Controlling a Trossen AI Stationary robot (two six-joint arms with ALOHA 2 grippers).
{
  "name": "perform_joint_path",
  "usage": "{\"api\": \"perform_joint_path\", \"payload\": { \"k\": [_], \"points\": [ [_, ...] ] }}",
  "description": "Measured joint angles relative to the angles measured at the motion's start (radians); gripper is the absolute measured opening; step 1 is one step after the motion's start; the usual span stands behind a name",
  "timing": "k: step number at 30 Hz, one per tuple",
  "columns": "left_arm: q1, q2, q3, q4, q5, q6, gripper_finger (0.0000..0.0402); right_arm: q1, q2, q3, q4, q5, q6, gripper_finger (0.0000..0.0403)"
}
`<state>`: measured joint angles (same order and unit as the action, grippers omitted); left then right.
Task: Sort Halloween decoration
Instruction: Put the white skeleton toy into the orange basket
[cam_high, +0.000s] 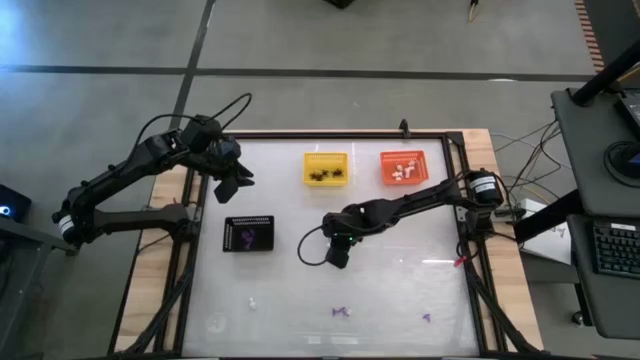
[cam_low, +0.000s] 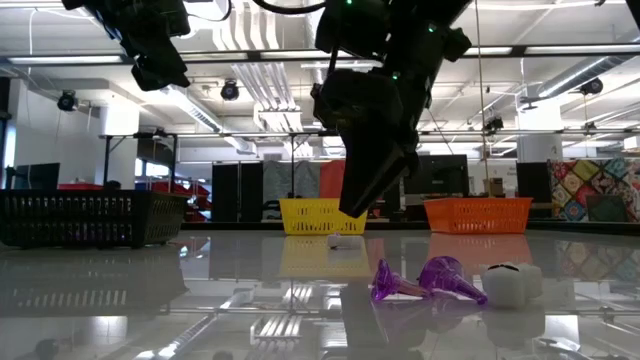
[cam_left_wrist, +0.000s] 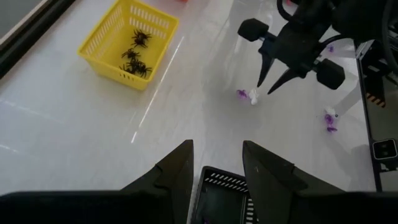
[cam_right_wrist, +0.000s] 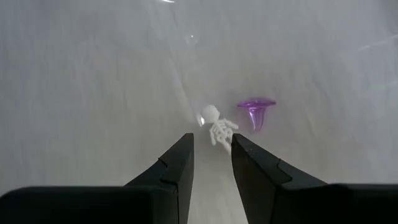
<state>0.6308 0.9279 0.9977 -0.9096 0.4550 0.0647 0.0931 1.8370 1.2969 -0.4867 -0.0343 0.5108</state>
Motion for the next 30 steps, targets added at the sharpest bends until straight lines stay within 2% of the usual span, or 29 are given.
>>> {"api": "perform_joint_path", "payload": {
  "k": [17,30],
  "points": [
    [0.000,0.001,0.000,0.000,0.000,0.000,0.0120,-0.033,0.000,-0.133,0.219,0.000,-0.023,0.0098],
    [0.000,0.006,0.000,0.003,0.000,0.000,0.0120,-0.036,0.027,-0.212,0.329,-0.119,0.041,0.0098]
  ]
}}
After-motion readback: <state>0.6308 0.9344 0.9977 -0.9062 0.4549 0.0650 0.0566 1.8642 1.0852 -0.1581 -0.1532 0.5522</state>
